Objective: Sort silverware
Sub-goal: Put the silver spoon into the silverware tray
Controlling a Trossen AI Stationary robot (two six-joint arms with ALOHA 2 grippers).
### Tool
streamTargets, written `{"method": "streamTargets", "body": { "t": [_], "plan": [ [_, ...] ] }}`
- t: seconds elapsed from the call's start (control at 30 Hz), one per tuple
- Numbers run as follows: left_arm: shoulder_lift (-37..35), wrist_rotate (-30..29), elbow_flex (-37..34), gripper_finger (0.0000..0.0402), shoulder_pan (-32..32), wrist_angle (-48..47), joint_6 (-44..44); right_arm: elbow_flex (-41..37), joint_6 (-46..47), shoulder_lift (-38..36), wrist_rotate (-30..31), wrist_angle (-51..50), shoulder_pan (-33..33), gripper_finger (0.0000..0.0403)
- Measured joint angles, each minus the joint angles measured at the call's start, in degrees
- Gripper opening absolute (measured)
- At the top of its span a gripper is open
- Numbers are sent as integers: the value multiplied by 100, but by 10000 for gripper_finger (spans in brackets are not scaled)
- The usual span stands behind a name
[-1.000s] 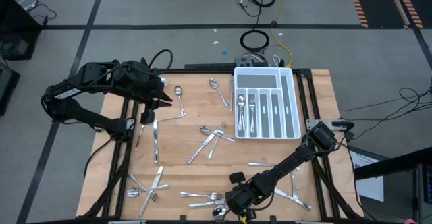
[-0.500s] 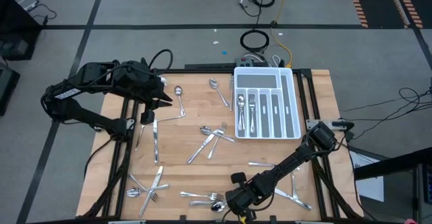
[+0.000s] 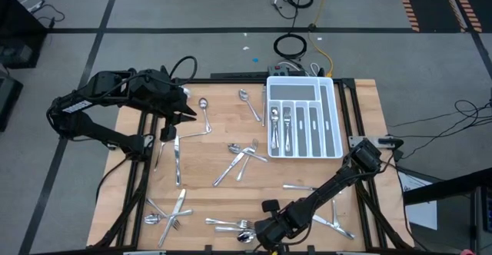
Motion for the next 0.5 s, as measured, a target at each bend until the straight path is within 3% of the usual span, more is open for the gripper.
{"method": "streamTargets", "body": {
  "t": [0.23,0.5],
  "plan": [
    [0,0,0,74,0,-4,0,404,352,-13,51,-550,-11,0],
    [0,0,0,74,0,-4,-2,801,1403,-40,449,-1527,-289,0]
  ]
}}
